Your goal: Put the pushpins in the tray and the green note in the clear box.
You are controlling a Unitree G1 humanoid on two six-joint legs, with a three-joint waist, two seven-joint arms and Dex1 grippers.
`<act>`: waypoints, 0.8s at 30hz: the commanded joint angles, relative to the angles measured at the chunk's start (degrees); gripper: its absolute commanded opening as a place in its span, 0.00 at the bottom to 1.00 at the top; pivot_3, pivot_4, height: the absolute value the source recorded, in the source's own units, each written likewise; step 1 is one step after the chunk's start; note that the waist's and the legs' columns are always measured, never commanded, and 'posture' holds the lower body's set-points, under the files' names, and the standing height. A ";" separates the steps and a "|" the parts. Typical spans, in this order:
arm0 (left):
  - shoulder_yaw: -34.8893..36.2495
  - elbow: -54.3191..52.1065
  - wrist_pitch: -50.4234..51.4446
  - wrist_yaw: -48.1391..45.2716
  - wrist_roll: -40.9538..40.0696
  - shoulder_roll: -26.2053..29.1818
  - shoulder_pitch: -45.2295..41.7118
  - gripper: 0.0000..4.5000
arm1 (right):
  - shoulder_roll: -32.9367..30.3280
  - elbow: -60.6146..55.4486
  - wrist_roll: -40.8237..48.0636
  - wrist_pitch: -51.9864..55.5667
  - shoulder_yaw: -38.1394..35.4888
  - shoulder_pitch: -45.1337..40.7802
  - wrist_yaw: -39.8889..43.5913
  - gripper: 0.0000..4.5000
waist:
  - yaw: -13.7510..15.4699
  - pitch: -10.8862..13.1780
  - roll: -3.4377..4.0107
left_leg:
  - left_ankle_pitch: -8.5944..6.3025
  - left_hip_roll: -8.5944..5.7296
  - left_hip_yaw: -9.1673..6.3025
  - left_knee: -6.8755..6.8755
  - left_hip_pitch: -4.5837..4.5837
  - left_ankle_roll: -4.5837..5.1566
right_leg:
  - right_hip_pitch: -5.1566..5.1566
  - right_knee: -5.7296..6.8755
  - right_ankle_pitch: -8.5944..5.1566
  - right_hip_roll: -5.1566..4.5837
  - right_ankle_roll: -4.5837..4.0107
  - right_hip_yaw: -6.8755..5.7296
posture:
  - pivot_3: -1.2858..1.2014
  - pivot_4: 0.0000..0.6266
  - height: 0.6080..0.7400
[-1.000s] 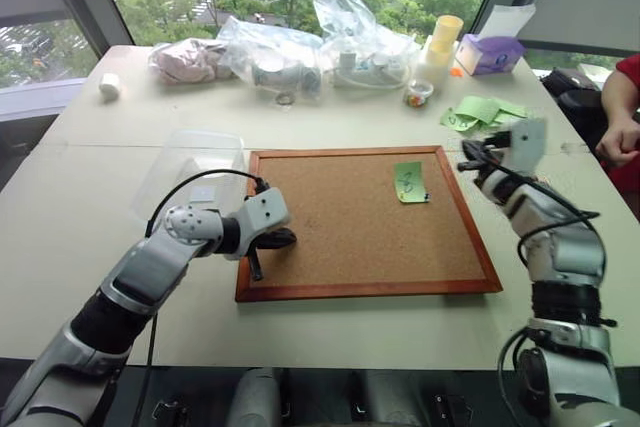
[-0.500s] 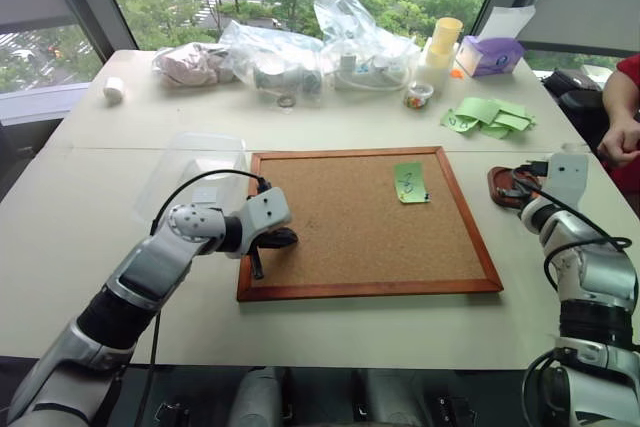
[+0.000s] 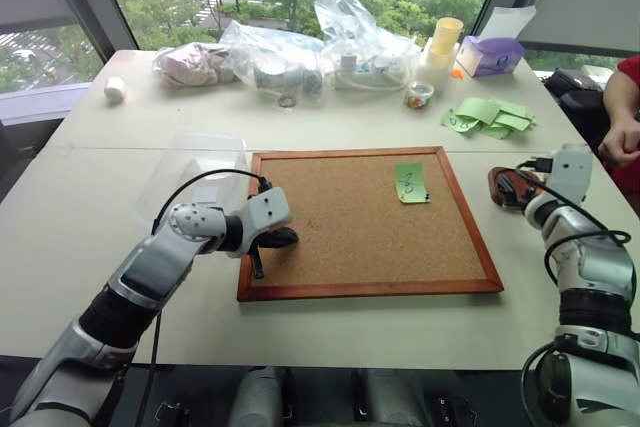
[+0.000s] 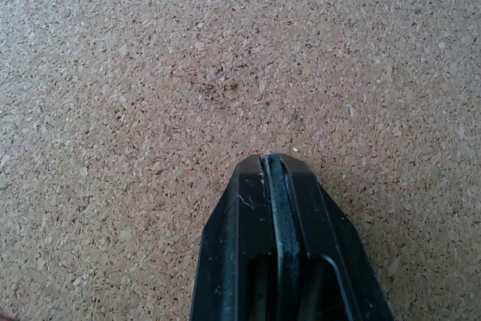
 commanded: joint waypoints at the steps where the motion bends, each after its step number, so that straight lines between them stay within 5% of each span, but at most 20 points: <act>1: -1.27 1.14 0.61 -0.20 0.93 0.40 1.37 0.00 | -1.32 -13.92 5.17 -0.23 3.32 2.99 10.18 1.00 | -0.03 -0.01 0.03 | 0.00 0.01 0.00 0.00 0.00 0.00 | 0.00 0.00 0.00 0.01 0.00 0.00 | 0.52 0.24 0.96; 6: -1.33 1.65 0.42 -0.22 1.18 0.20 1.16 0.00 | 0.18 -24.24 8.19 3.12 9.37 9.47 16.07 1.00 | 0.06 -0.05 -0.01 | -0.01 0.05 -0.05 -0.01 0.06 0.01 | 0.08 0.00 0.00 0.07 0.00 0.00 | 0.52 0.24 0.96; 18: -1.43 1.50 0.68 -0.17 1.20 -0.02 1.12 0.00 | 4.04 -21.61 6.39 0.86 13.54 11.57 15.40 1.00 | 0.08 -0.04 -0.02 | -0.02 0.03 -0.05 0.00 0.07 0.04 | 0.08 -0.01 -0.01 0.05 -0.01 -0.01 | 0.52 0.24 0.96; 21: -1.53 1.35 0.74 -0.03 1.27 -0.09 1.22 0.00 | 4.51 -19.58 6.02 -0.41 13.45 11.13 15.36 0.83 | 0.09 -0.05 -0.02 | -0.02 0.03 -0.04 0.00 0.07 0.04 | 0.09 -0.01 -0.01 0.05 -0.01 -0.01 | 0.52 0.24 0.96; 24: -1.53 1.23 0.74 0.09 1.31 -0.13 1.26 0.00 | 4.71 -18.23 5.40 -1.27 13.86 10.83 15.38 0.50 | 0.08 -0.04 -0.02 | -0.02 0.03 -0.04 0.00 0.07 0.04 | 0.09 -0.01 -0.01 0.05 -0.01 -0.01 | 0.52 0.24 0.96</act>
